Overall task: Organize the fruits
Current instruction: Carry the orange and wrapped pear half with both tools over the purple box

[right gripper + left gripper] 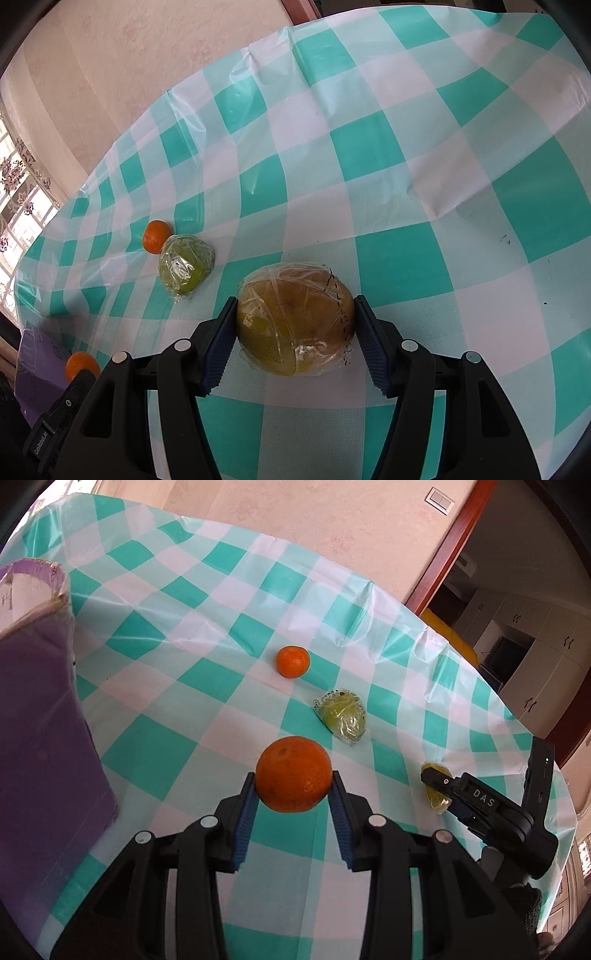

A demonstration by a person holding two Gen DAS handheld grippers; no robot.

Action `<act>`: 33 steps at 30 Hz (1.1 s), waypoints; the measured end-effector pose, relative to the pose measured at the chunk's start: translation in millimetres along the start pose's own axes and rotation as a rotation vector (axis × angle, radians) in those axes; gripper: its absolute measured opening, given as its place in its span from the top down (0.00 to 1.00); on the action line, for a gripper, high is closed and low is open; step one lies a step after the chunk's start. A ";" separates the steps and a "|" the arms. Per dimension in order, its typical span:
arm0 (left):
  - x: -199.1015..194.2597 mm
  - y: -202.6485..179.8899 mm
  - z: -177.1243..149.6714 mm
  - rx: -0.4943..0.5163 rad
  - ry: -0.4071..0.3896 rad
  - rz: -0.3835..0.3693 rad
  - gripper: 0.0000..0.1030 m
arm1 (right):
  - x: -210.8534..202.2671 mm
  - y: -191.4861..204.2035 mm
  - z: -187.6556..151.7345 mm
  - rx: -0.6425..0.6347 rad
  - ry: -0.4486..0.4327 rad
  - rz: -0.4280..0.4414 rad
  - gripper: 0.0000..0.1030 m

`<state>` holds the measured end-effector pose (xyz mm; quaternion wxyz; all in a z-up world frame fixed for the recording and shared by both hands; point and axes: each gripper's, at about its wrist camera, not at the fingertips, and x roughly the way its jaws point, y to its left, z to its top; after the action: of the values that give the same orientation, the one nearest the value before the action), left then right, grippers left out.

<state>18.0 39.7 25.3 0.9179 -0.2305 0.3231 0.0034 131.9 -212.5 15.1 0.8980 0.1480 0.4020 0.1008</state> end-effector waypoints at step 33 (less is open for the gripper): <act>-61.5 24.5 -38.0 0.038 -0.007 -0.101 0.62 | -59.5 90.2 -102.4 -0.148 -0.008 0.020 0.41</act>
<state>-56.9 54.2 25.5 0.9222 -0.2291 0.3078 -0.0480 10.2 -127.0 22.7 0.9070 0.0857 0.3882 0.1385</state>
